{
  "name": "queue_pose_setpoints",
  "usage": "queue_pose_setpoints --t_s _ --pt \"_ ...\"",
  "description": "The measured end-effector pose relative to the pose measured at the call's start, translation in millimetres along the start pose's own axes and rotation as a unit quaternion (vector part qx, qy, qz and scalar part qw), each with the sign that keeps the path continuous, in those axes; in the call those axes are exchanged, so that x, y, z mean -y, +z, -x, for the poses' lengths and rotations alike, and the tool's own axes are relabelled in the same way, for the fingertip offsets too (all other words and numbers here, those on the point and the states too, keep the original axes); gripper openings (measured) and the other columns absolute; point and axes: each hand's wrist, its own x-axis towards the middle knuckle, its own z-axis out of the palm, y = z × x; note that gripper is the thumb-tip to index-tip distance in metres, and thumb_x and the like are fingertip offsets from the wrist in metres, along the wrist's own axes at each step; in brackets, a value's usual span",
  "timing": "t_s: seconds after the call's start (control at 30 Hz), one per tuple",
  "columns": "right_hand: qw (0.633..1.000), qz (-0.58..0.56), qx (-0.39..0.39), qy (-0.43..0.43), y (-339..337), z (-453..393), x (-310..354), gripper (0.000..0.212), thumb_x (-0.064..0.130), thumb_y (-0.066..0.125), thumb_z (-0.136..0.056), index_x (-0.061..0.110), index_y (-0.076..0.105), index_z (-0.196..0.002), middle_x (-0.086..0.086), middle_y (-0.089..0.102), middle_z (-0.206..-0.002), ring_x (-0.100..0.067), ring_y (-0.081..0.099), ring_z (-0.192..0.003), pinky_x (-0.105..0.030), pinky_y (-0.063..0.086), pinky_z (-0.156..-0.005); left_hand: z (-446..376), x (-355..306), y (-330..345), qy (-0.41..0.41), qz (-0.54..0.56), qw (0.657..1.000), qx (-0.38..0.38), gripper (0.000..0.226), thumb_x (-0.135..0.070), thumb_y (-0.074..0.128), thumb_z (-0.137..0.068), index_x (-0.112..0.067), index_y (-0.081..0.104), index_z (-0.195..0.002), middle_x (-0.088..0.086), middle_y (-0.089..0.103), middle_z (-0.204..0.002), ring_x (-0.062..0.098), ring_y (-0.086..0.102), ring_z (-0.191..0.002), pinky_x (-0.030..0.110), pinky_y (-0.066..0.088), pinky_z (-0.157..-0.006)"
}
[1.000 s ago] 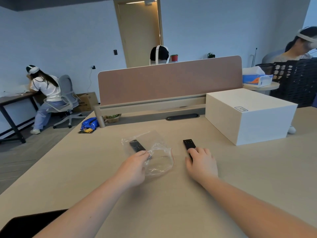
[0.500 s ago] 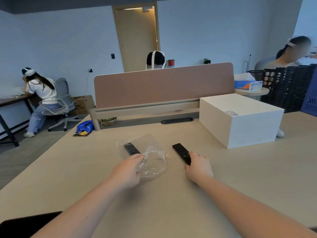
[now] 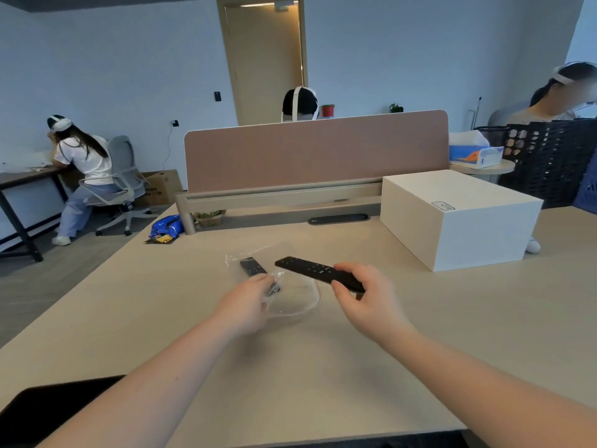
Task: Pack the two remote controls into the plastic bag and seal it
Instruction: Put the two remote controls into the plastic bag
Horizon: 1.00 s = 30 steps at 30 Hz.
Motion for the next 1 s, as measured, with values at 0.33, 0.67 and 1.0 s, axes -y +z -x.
queue_pose_setpoints --t_s 0.33,0.67,1.0 --pt "0.99 0.135 0.047 -0.015 35 20 -23 0.022 0.021 0.054 -0.092 0.008 0.065 -0.105 -0.012 0.061 -0.097 -0.029 0.053 -0.095 -0.03 0.042 -0.08 2 4 7 0.014 0.025 0.999 -0.032 0.059 -0.004 0.041 -0.09 -0.029 0.027 -0.142 -0.013 0.024 -0.153 0.012 0.028 -0.138 0.028 0.035 -0.105" --pt "0.979 0.174 0.105 -0.005 88 -20 -16 0.025 0.019 0.054 -0.091 0.006 0.053 -0.112 -0.013 0.054 -0.116 -0.032 0.049 -0.108 -0.04 0.046 -0.09 4 7 5 0.029 0.015 0.999 -0.029 0.069 -0.001 0.043 -0.086 -0.035 0.023 -0.141 -0.02 0.022 -0.152 0.012 0.036 -0.133 0.029 0.042 -0.101" --pt "0.959 0.217 0.179 0.044 88 -31 -28 0.023 0.023 0.064 -0.086 0.005 0.055 -0.096 -0.01 0.043 -0.116 -0.029 0.052 -0.101 -0.037 0.049 -0.077 -3 15 14 0.036 0.017 0.999 -0.016 0.066 -0.001 0.043 -0.086 -0.032 0.026 -0.141 -0.02 0.021 -0.152 0.011 0.035 -0.134 0.032 0.042 -0.102"
